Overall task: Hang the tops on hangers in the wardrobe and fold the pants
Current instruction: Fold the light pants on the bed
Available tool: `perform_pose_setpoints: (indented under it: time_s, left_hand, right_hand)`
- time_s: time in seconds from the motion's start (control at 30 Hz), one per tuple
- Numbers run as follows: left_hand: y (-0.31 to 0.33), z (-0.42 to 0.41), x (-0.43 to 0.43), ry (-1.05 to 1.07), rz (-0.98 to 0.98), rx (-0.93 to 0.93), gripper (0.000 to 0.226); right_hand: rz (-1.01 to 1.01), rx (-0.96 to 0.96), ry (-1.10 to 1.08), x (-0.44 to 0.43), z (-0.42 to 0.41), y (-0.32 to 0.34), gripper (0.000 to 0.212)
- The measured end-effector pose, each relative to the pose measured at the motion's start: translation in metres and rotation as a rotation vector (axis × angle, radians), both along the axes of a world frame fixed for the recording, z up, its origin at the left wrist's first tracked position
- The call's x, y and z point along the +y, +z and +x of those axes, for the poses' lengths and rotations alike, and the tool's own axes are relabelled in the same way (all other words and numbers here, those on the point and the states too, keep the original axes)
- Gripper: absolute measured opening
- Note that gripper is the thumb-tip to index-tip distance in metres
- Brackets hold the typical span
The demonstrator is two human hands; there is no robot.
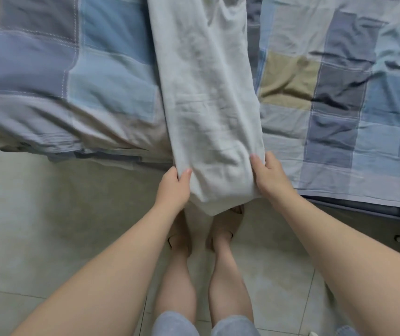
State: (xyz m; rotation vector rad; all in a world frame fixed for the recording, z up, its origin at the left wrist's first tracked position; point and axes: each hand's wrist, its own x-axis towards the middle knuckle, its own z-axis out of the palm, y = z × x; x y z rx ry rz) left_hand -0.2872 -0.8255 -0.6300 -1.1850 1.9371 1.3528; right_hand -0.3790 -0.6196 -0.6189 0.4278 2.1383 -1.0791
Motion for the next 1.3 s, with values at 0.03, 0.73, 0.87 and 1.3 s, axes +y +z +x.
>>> perform_pose_setpoints:
  time_s: [0.03,0.73,0.87,1.3]
  left_hand:
    - [-0.005,-0.001,0.003,0.042,0.040,-0.016,0.034]
    - [-0.029,-0.018,0.005,0.161,-0.052,0.063,0.043]
    - [-0.028,-0.006,-0.006,0.086,0.164,-0.047,0.047]
    - [0.033,0.086,-0.008,-0.125,0.313,-0.230,0.035]
  right_hand:
    - [-0.110,-0.115,-0.033,0.002,0.000,-0.006,0.021]
    - [-0.300,-0.170,0.001,0.002,-0.023,-0.039,0.042]
    - [-0.310,-0.271,-0.073,-0.001,-0.014,-0.035,0.032]
    - [-0.211,-0.501,-0.132,0.037,0.111,0.008,0.038]
